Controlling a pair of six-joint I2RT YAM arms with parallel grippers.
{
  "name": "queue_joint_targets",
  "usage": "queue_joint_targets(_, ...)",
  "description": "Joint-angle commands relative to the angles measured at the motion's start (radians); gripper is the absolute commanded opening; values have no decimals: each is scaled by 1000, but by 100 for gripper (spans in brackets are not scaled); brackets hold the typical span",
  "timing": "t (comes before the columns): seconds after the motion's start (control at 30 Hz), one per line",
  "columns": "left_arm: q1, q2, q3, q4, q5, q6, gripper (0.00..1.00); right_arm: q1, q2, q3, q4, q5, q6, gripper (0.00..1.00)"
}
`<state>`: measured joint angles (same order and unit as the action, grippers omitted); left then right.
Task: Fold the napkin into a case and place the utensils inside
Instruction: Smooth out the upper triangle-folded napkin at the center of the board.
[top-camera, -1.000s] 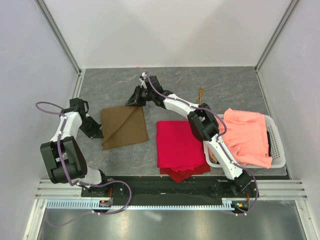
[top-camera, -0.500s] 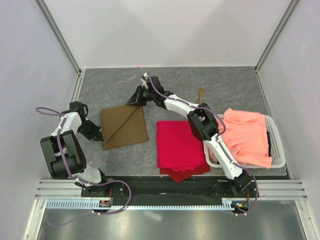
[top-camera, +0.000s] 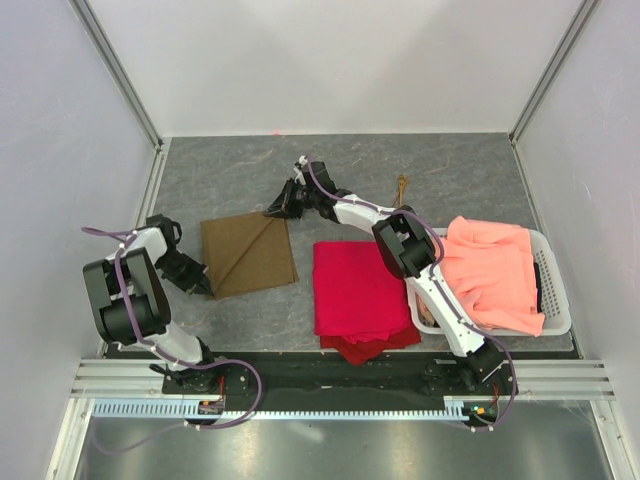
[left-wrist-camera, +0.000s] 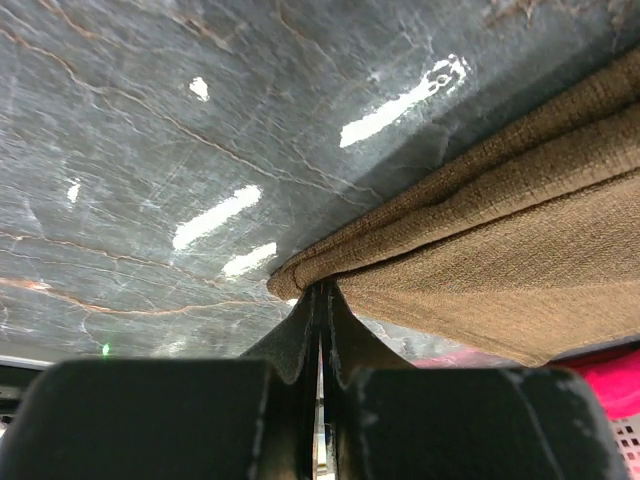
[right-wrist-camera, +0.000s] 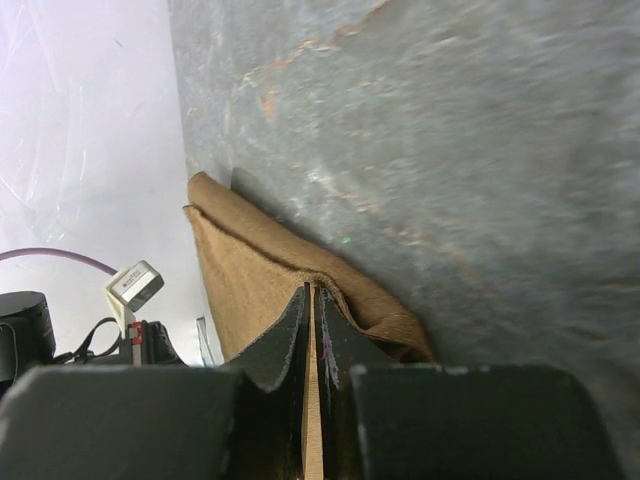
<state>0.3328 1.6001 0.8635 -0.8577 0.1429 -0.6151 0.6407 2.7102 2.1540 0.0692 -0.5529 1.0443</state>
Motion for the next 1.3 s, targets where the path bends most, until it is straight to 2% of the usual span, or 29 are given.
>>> queue_joint_targets(0.0,17,29,-9,3,-46,-15,2,-6,22,41,46,-30,7,10)
queue_joint_targets(0.27,17,-98,115,-53,-34,60,2,-9,-44,96,-38,-41,-30,14)
queue_joint_targets(0.43,17,-141,128,-15,136,87,6,-3,-119,43,-68,-45,-59,20)
queue_joint_targets(0.67,2,-45,45,152,316,25,6,60,-159,-72,-16,-64,-43,22)
queue_joint_targets(0.73,-3,3,49,172,298,23,6,85,-153,-94,1,-67,-29,22)
queue_joint_targets(0.87,0,58,91,108,125,29,3,88,-129,-111,32,-65,-23,22)
queue_joint_targets(0.97,6,63,94,80,60,41,3,71,-95,-102,32,-68,-39,21)
queue_joint_targets(1.27,9,87,77,71,46,72,3,-5,13,-20,17,-87,-107,21)
